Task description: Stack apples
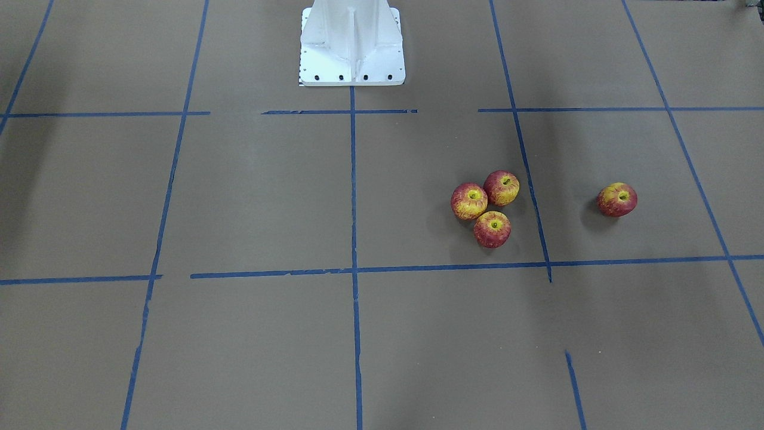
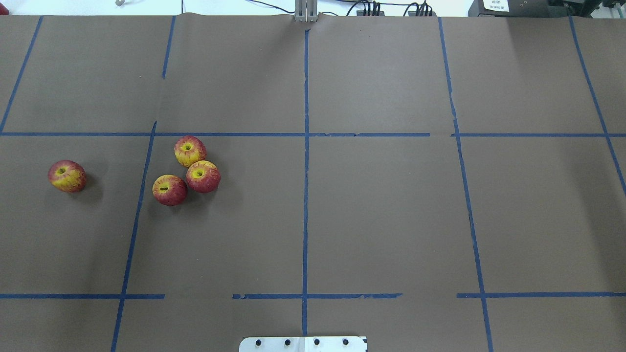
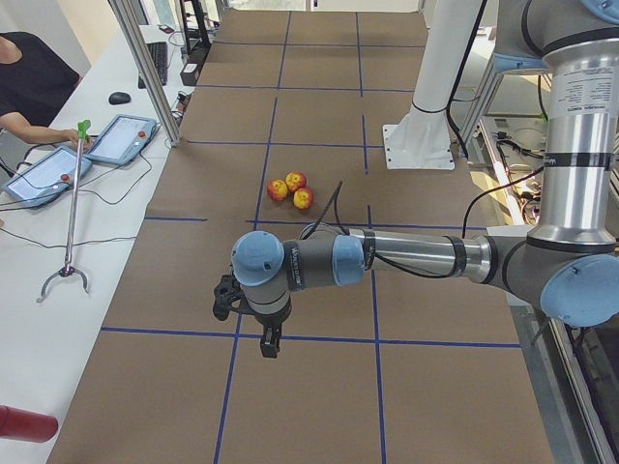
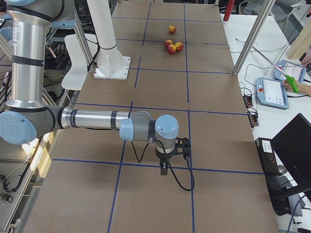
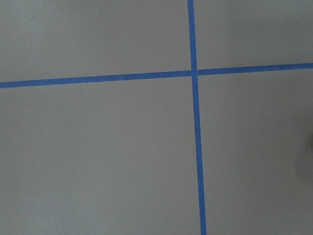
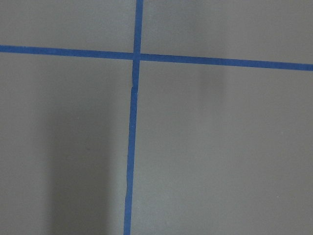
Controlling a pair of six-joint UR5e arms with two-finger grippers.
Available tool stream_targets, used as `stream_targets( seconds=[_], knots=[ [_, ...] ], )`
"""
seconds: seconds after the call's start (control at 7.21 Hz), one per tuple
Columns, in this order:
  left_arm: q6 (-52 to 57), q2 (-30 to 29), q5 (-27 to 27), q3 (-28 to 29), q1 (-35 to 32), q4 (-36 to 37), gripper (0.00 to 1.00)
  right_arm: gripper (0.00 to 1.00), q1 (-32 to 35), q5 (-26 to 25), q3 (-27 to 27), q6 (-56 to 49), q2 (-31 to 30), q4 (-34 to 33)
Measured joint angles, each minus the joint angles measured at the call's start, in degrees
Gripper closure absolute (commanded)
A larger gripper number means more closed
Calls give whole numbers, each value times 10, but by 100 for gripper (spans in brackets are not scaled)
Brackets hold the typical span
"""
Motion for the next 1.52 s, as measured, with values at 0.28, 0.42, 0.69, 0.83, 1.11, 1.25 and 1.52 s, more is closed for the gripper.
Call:
stream_targets(
  seconds=[0.28,0.42,0.69,0.83,1.11,1.25,1.52],
  knots=[
    [-1,1,0,0,0,-14,0,0,0,0,0,0,0,0],
    [-1,1,0,0,0,-16,0,0,0,0,0,0,0,0],
    [-1,0,-1,-2,0,-22,0,0,0,0,0,0,0,0],
    [-4,-1,-5,-2,1,-36,0,0,0,0,0,0,0,0],
    [-62,-2,-48,-8,17,-71,0,0,0,0,0,0,0,0],
    [-112,-1,-60,-20,39,-95,0,0,0,0,0,0,0,0],
    [-228,-2,-42,-53,124,-152,0,0,0,0,0,0,0,0]
  ],
)
